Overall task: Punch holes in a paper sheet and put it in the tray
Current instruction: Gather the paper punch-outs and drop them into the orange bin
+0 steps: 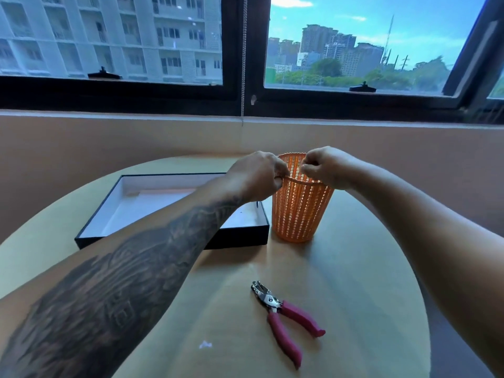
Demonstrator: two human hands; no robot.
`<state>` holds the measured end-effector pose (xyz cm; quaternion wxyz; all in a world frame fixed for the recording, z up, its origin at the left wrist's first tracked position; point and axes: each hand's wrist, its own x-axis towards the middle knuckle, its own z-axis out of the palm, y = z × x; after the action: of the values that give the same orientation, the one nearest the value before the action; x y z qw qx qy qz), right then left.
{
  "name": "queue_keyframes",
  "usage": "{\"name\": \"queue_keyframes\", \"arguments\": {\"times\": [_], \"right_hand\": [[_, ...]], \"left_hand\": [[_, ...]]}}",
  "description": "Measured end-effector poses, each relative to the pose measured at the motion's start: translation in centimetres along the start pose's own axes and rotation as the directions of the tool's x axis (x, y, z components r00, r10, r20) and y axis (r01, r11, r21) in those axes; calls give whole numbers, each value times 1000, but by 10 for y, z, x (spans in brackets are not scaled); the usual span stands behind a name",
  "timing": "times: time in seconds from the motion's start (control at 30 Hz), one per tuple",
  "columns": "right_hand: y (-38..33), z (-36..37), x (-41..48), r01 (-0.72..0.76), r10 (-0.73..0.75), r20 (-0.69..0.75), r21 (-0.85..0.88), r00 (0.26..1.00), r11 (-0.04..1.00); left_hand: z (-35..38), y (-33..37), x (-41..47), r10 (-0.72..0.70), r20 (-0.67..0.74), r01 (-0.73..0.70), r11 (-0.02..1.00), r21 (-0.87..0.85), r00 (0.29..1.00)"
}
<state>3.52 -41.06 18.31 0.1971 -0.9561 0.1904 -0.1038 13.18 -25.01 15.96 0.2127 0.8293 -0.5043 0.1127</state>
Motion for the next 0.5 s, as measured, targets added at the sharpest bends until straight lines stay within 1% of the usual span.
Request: {"name": "queue_keyframes", "arguments": {"times": [0.17,0.23,0.37,0.5], "right_hand": [[2,2,2,-17,15,26,44,1000,999],[2,1,1,-8,7,28,37,1000,999],[4,1,-1,14,-14,12,17,1000,1000],[3,2,-2,40,-39,-16,32,999,999]], "left_hand": [[6,-4,0,8,-20,-8,1000,-18,1000],[9,-6,0,11,-29,-12,999,-35,1000],[12,-7,-1,3,-35,-5,998,-58,999],[14,-6,-3,-13,-4,12,997,-78,1000]]}}
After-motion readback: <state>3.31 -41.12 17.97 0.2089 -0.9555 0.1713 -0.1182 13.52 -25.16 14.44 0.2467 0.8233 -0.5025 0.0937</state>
